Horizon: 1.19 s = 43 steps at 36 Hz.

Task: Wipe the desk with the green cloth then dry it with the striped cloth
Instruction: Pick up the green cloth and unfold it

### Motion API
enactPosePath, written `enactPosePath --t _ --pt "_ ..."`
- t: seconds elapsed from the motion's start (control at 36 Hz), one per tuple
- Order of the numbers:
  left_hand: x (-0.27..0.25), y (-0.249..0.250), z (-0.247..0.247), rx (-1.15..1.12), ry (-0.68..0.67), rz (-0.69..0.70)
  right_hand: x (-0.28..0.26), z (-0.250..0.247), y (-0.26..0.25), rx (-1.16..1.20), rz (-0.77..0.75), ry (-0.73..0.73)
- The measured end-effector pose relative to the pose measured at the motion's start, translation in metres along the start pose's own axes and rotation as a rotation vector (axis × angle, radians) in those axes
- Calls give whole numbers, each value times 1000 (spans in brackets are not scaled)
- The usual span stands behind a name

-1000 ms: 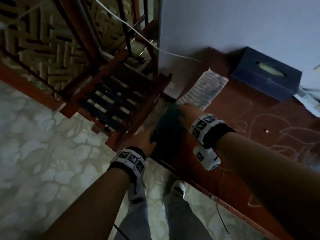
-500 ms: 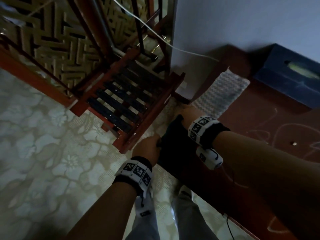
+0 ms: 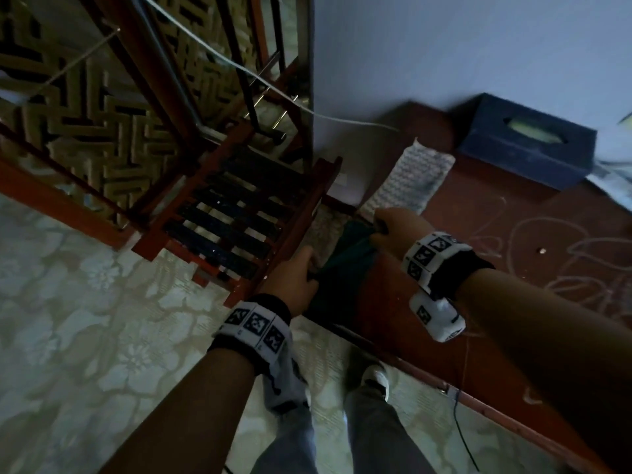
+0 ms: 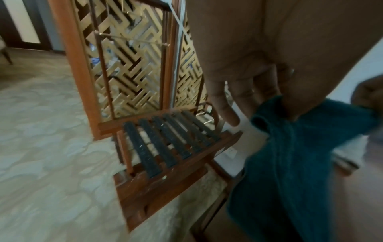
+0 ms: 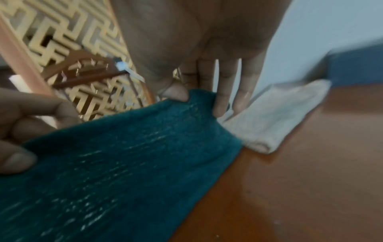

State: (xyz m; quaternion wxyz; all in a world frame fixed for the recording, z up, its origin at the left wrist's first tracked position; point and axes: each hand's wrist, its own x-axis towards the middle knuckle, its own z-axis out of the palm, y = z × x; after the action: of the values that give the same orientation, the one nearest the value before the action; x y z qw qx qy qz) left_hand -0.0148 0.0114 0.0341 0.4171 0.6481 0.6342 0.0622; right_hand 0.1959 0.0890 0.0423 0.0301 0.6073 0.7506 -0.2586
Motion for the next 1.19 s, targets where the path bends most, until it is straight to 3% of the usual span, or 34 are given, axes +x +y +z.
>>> enactPosePath --t 0.17,0.31,0.75,0.97,1.19 --pt "-6 11 -18 -14 -8 89 -36 -18 6 48 46 23" --pt "-5 33 -30 54 -3 196 -67 -28 16 -46 91 138" --pt "27 146 -50 132 0 472 -157 -109 79 -11 378 329" --pt "73 214 -30 111 -9 499 -167 -156 147 19 393 400" --pt "137 270 -8 119 102 486 -138 -186 210 100 395 532"
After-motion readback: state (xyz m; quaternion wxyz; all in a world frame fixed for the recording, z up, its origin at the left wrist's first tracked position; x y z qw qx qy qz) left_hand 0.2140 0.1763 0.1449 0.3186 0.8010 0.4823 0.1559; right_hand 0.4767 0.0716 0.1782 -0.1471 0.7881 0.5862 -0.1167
